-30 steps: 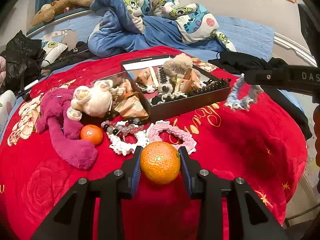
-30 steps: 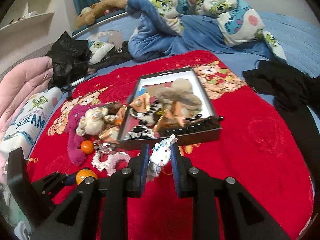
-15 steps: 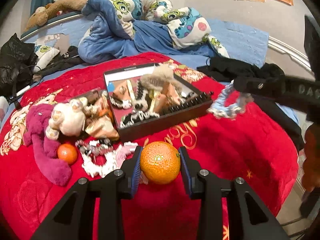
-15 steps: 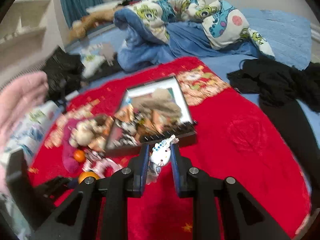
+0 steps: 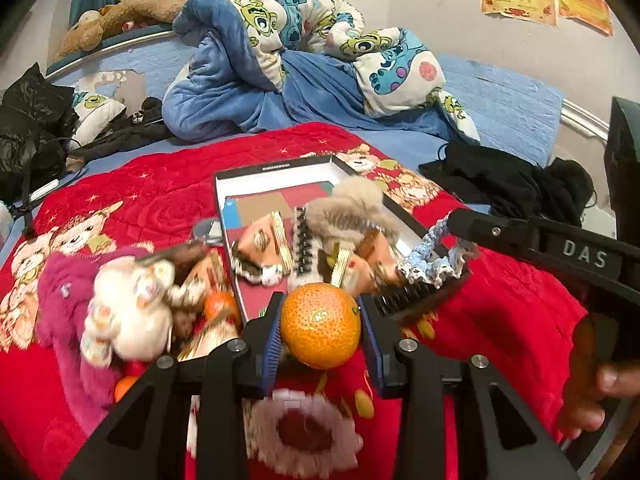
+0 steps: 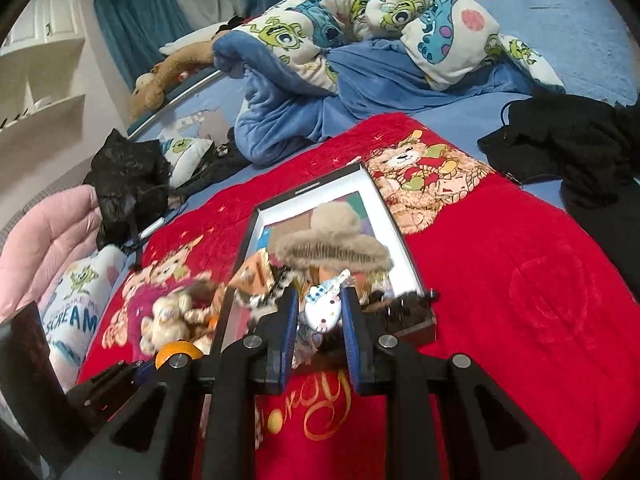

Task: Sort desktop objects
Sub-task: 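Carry the orange with the left tool while the right tool carries the hair tie over the box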

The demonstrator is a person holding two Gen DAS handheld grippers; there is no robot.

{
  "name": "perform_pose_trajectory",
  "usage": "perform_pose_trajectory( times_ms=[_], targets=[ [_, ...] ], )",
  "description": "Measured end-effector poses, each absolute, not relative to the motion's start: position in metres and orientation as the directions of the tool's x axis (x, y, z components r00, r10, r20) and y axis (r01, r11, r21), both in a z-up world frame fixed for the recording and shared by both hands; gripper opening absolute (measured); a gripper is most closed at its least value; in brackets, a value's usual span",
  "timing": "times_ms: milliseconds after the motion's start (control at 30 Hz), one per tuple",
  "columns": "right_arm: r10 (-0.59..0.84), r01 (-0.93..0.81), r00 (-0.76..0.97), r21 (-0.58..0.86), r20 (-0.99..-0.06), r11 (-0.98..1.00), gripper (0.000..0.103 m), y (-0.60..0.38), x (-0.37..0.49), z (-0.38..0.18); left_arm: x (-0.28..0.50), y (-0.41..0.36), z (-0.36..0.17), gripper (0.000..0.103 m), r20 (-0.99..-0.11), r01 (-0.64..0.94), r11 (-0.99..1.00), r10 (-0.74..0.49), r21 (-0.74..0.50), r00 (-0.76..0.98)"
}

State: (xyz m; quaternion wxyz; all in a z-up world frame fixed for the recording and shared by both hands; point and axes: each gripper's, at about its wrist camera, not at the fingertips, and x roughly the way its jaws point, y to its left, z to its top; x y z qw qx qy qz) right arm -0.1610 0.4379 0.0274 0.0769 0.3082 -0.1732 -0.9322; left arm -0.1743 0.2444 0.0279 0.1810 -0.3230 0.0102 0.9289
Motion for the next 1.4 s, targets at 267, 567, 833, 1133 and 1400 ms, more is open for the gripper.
perform_pose_trajectory(
  times_ms=[267,567,833,1133,1400],
  targets=[
    [-0.282,0.045,-0.823,0.438,-0.493,-0.898,0.021,0.444,-0.185,0.024,-0.214,0.257,0.014,0.037,-0.622,-0.349,-0.931,0.337,-0.108,-0.707],
    [-0.218,0.014,-0.825,0.367,-0.522,-0.930,0.021,0.437,-0.207,0.014,-0.239,0.262,-0.005,0.037,-0.644,-0.340,-0.932,0.338,-0.126,-0.686],
    [-0.110,-0.070,-0.813,0.284,-0.571,-0.956,0.021,0.438,-0.215,-0.004,-0.243,0.267,-0.020,0.037,-0.646,-0.331,-0.938,0.318,-0.106,-0.694],
    [-0.150,-0.071,-0.778,0.323,-0.610,-0.944,0.021,0.440,-0.221,-0.019,-0.245,0.262,-0.028,0.036,-0.649,-0.325,-0.938,0.323,-0.122,-0.688],
    [-0.131,-0.079,-0.772,0.299,-0.622,-0.951,0.021,0.437,-0.222,-0.019,-0.244,0.263,-0.028,0.036,-0.650,-0.324,-0.940,0.316,-0.112,-0.691]
  ],
)
